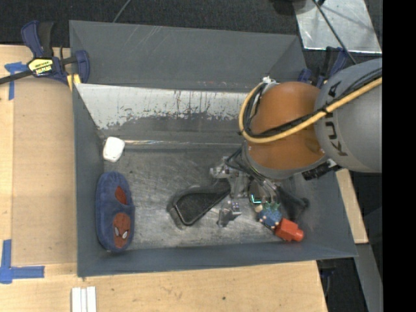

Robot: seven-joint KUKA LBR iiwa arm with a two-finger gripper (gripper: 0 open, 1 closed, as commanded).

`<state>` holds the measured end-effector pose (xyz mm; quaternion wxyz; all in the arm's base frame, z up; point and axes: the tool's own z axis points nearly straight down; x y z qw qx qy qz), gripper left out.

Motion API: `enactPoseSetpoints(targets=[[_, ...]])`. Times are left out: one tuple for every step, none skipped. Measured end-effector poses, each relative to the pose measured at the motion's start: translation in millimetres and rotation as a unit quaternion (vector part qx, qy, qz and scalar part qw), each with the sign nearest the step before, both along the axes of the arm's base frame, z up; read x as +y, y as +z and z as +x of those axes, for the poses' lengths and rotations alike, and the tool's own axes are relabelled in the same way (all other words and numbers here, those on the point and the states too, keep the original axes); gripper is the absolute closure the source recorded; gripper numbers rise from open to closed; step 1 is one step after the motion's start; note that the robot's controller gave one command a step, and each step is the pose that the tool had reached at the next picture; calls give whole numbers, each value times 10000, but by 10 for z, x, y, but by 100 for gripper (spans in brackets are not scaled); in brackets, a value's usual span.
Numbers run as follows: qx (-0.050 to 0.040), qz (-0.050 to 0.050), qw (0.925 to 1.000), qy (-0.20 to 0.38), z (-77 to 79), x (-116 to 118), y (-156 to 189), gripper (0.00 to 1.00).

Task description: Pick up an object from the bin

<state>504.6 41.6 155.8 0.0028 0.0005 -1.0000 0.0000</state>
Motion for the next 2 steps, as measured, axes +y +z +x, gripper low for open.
enactPoseSetpoints(targets=[[-54, 3, 9973, -732, 108, 12, -774, 0], [-65, 4, 9973, -727, 114, 9, -750, 100]])
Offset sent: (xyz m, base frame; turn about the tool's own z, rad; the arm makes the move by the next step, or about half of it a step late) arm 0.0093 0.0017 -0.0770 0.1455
